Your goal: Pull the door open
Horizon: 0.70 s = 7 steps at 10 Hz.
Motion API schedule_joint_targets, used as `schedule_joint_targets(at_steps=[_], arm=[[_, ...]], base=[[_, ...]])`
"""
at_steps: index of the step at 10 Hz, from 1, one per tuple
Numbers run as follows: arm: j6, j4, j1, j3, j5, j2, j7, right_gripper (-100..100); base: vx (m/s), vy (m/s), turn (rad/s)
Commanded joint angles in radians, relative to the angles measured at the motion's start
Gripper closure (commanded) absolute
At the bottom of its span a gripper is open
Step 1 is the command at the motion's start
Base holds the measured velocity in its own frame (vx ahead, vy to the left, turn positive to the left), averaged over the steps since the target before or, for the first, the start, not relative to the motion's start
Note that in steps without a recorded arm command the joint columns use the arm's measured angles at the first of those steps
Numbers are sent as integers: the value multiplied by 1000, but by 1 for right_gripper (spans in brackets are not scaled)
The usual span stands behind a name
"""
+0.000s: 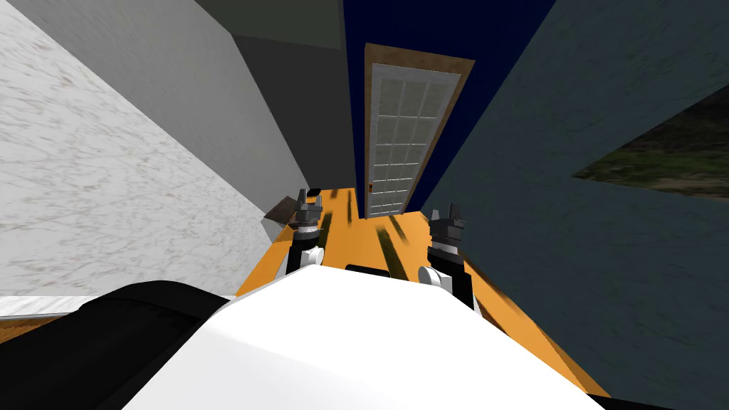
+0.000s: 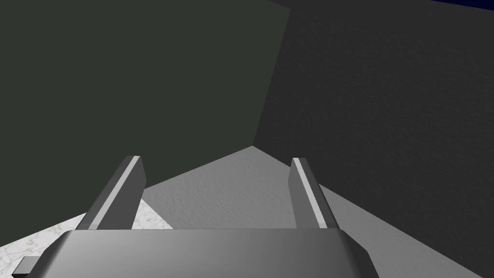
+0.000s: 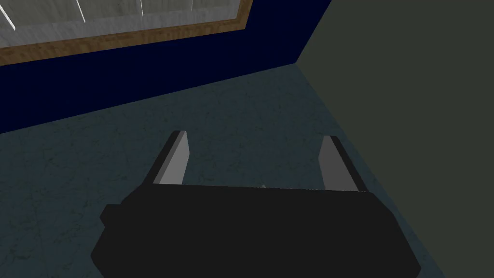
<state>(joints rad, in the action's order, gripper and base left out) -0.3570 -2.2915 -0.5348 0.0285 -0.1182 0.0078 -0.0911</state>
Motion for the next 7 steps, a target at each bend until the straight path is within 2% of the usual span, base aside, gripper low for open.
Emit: schedule_joint_targets(at_steps=[1,4,7], arm=[[-16,30,5,-8,17,-12,-21,-100],[-42,78,12,-20,44,-29,-56,-100],[-78,145,22,-38,83,-47,-104,-100]], base=[[80,19,33],[158,57,23],[181,62,31]])
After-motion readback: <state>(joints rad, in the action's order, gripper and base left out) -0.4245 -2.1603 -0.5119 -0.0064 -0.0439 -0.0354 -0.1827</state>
